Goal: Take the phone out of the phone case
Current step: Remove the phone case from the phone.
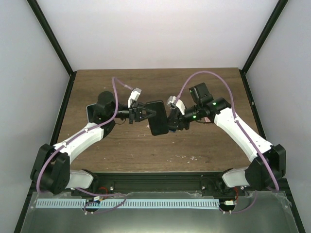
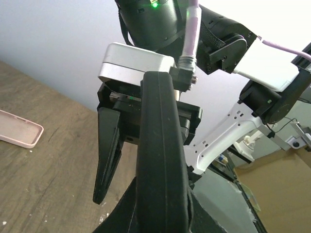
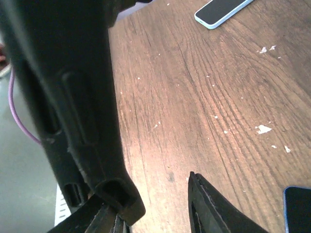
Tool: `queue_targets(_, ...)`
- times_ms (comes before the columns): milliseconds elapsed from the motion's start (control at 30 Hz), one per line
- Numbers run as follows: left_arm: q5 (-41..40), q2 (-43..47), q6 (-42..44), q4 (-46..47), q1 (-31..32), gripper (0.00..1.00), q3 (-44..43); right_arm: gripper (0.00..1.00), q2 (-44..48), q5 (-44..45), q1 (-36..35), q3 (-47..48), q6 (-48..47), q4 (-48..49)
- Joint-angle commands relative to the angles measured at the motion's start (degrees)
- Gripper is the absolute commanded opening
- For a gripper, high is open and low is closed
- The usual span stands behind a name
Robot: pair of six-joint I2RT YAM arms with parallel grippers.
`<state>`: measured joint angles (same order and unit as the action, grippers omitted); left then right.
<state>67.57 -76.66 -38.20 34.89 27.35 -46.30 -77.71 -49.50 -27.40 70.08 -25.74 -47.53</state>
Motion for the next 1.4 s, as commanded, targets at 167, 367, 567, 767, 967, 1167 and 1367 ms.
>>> queue_targets(167, 11.2, -0.7, 1.2, -11.0, 5.6, 0.0, -0.3, 0.44, -1.6, -11.2, 1.9, 5.5, 14.0, 29.6)
queue_targets(367, 10.4, -2.0, 1.3, -12.3, 5.7, 0.0, -0.6, 0.47, -1.9, -18.6, 1.9, 5.6, 17.4, 32.3)
queue_targets(567, 7.4, -3.0, 3.0, -16.4, 5.5, 0.0, -1.4, 0.22, -1.9, -25.1, 1.9, 3.7, 19.5, 33.2)
queue_targets(767, -10.8, -1.8, 7.2, -30.1, 3.0, 0.11, -5.3, 0.01, -1.1, -24.0, 2.0, -2.8, 23.3, 31.8)
queue_targets(967, -41.2, 4.9, 10.9, -36.2, 2.4, 0.54, -3.1, 0.01, 0.2, -13.3, 2.5, -13.6, 30.7, 34.1)
queue_targets(1167, -64.6, 10.5, 11.4, -41.5, 7.4, 0.57, 1.5, 0.01, 0.5, 6.6, 2.5, -25.1, 48.5, 40.0)
queue_targets(1367, -78.4, 9.4, 14.5, -43.7, 21.3, 0.51, 3.9, 0.01, -2.1, 8.5, 2.5, -31.2, 55.0, 45.6)
